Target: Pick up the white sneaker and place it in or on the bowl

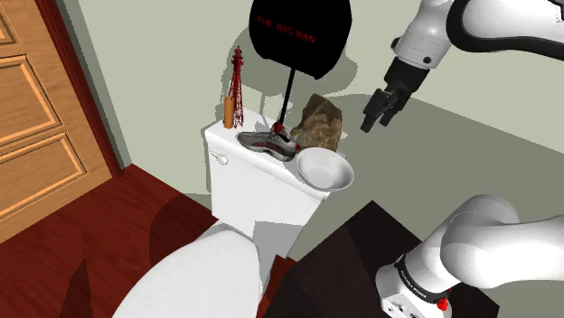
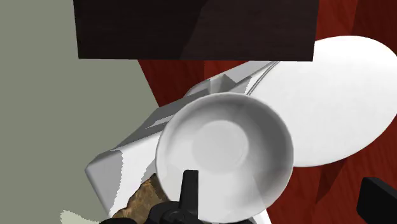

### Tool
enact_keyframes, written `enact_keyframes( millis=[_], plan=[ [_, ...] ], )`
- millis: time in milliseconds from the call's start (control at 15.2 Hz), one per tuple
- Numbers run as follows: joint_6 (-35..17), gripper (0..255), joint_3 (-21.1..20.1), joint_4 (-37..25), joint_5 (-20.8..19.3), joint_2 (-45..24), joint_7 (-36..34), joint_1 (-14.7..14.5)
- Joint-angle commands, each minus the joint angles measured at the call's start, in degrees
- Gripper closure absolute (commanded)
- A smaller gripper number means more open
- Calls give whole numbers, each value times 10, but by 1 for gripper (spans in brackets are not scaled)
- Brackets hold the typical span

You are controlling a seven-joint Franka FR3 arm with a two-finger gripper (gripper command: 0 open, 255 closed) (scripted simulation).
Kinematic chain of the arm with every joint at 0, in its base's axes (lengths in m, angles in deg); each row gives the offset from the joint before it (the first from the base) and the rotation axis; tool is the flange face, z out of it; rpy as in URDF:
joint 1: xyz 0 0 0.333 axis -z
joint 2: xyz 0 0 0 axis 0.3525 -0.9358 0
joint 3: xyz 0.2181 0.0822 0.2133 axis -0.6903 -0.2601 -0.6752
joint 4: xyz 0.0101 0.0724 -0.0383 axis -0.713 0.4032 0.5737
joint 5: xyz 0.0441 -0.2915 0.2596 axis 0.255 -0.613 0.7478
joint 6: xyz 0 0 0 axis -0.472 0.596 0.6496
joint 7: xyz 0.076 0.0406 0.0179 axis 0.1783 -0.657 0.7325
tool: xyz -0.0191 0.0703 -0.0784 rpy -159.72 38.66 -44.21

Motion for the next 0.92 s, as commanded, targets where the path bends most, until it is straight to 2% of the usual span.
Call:
enact_keyframes(
  millis=[0, 396, 858],
  plan=[
    [0, 0, 0, 0, 0, 0, 0, 0],
    [-33, 0, -7, -92, -19, -173, 40, -17],
    [-36, 0, -23, -228, -46, -367, 77, -32]
  ],
)
